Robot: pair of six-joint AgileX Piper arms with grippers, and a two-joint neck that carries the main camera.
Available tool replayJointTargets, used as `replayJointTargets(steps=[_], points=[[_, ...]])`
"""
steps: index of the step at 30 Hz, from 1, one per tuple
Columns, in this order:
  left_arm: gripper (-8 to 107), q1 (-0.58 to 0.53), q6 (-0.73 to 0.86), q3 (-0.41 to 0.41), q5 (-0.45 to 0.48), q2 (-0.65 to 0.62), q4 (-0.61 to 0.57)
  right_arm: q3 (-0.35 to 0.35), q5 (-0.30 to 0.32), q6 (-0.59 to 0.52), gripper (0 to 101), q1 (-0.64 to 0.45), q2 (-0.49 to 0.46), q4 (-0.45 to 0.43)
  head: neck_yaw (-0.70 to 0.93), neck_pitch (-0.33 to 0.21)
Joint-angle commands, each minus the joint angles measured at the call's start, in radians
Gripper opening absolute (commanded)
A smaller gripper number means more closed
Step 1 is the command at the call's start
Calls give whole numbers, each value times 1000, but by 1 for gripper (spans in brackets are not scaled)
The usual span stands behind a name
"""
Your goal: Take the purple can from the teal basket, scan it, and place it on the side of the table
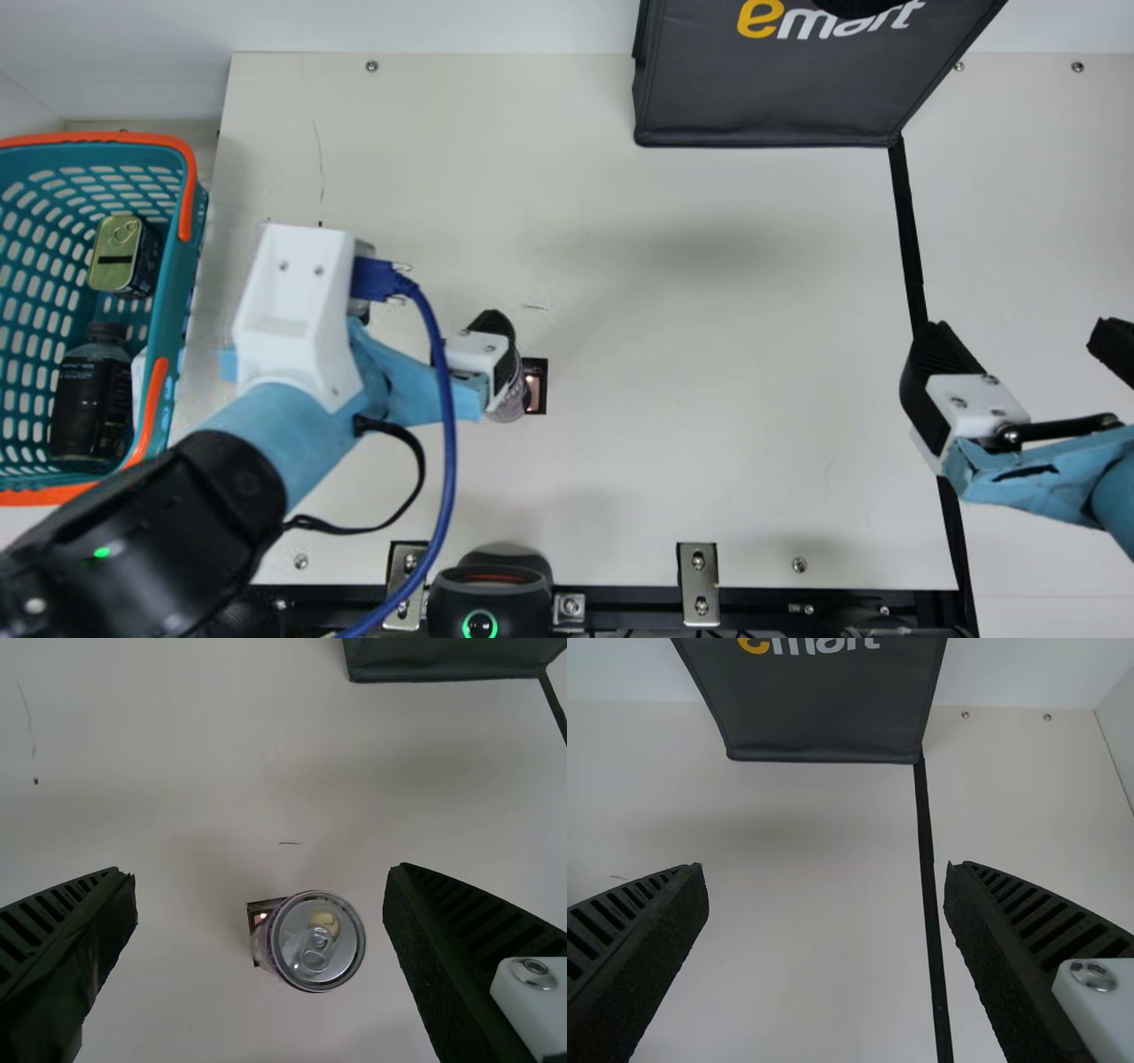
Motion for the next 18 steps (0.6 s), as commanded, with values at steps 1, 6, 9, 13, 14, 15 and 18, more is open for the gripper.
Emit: replayJointTargets(steps=[1,6,9,13,14,15,18], points=[[90,-11,-57,-7,10,25,13,0,0,0,95,0,0,0,2,-29],[90,-34,-131,-23,33,77,39,0,0,0,95,0,0,0,2,-29],[90,-47,-165,-28,42,105,49,0,0,0,95,0,0,0,2,-29],[90,-62,-198,-32,50,139,57,0,0,0,95,0,0,0,2,-29],[90,-65,-205,-32,51,147,58,0,0,0,95,0,0,0,2,-29],[90,-68,-210,-32,51,155,59,0,0,0,95,0,0,0,2,-29],[90,-78,-225,-31,51,178,62,0,0,0,95,0,0,0,2,-29]])
